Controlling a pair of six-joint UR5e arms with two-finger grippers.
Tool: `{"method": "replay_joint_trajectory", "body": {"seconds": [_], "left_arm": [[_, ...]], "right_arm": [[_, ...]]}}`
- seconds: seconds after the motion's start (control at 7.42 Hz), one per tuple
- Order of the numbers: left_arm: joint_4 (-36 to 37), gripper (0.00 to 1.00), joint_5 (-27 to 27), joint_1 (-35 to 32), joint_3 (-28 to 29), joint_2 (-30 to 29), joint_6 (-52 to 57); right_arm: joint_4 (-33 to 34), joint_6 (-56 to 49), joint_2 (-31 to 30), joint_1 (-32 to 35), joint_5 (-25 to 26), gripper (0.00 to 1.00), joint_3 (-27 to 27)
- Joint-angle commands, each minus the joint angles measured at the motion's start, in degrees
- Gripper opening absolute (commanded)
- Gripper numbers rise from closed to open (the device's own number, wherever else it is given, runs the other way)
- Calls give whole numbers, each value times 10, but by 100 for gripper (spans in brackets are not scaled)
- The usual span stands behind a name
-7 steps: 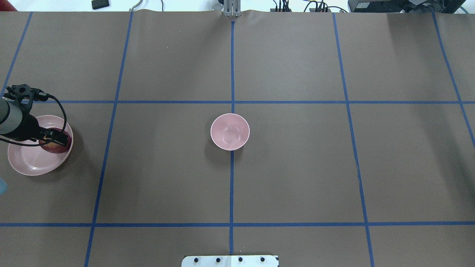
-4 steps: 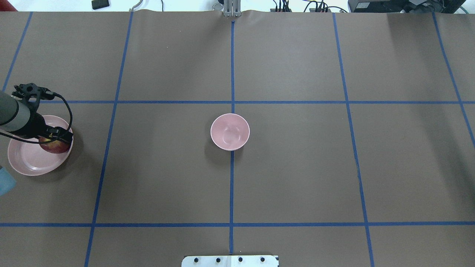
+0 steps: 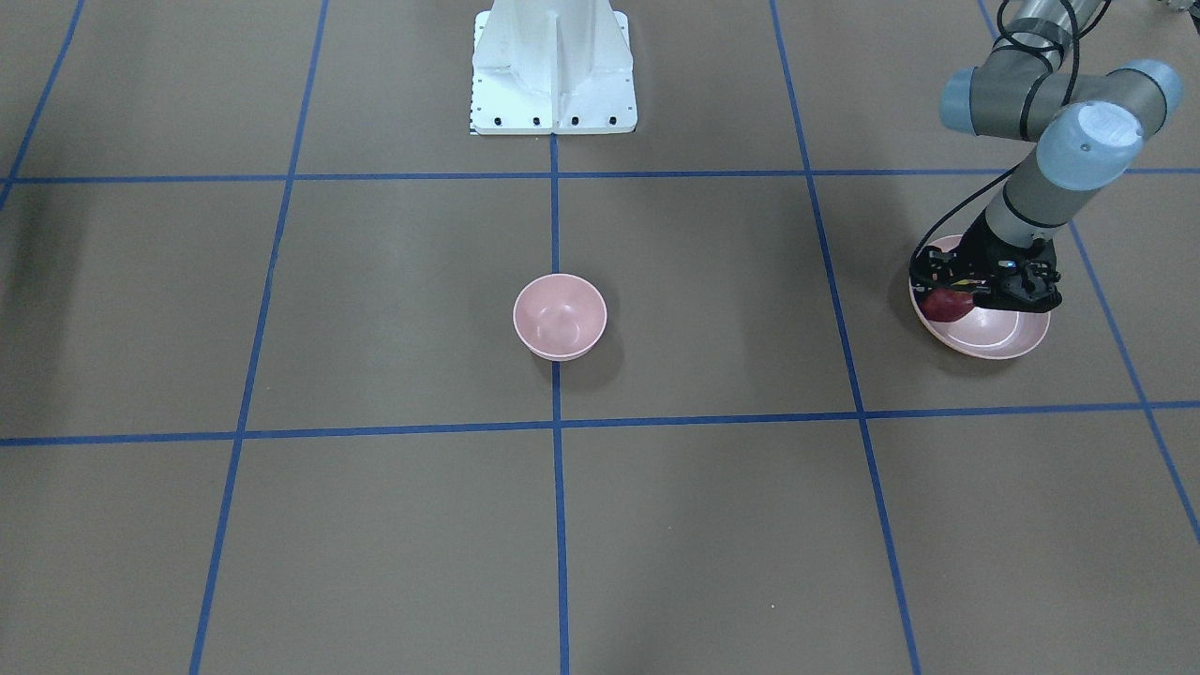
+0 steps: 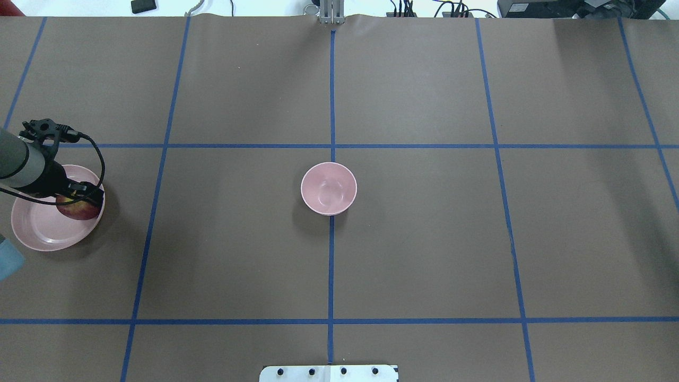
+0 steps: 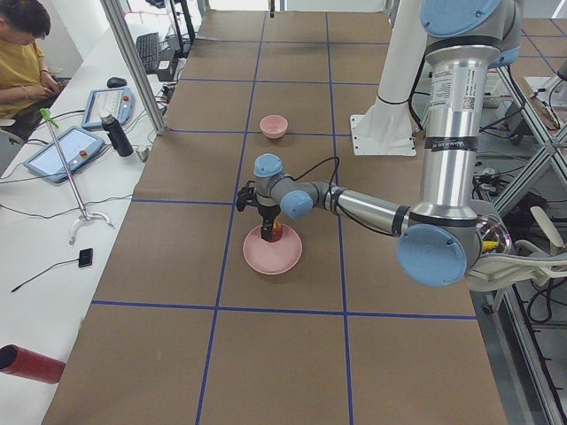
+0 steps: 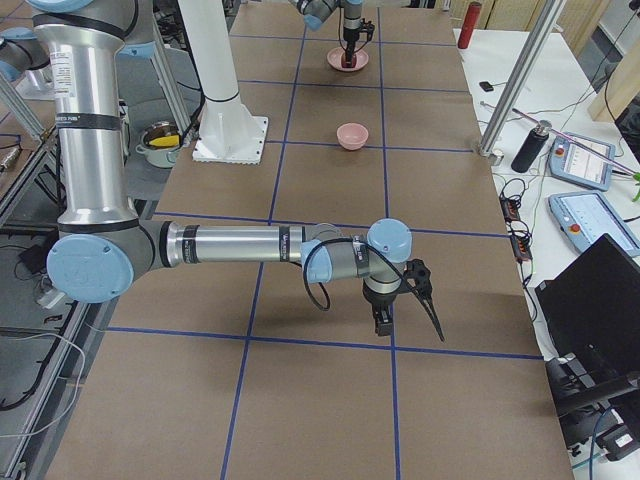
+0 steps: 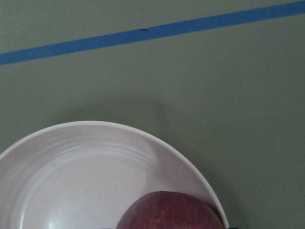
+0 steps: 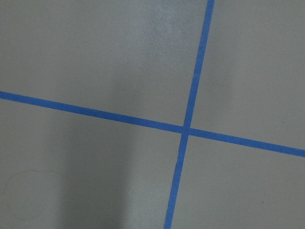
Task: Move apple from plate to bowl
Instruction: 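Close the left gripper on the red apple and lift it, then carry the apple with the left gripper over the pink bowl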
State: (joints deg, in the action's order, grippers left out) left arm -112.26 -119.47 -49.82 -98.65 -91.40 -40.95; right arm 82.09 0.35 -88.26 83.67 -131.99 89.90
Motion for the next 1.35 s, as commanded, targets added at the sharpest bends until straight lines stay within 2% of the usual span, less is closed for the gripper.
{"method": "replay_joint_trajectory", "body": {"seconds": [0.0, 0.27, 0.4, 0.54, 0.94, 1.21], "left_arm": [[5, 15, -7, -8, -20, 3, 3], [37, 15, -6, -18, -63, -4, 0], [100, 15, -4, -17, -102, -27, -9], [146, 15, -1, -14, -114, -73, -51], [185, 16, 2, 52, -88, -211, -182], [226, 16, 54, 110, -29, -325, -260]], "right_arm": [[0, 0, 0, 0, 1, 100, 0], [0, 0, 0, 0, 0, 100, 1], [0, 0, -1, 0, 0, 100, 1], [0, 0, -1, 0, 0, 100, 1], [0, 0, -1, 0, 0, 100, 1], [0, 1, -1, 0, 0, 100, 1]]}}
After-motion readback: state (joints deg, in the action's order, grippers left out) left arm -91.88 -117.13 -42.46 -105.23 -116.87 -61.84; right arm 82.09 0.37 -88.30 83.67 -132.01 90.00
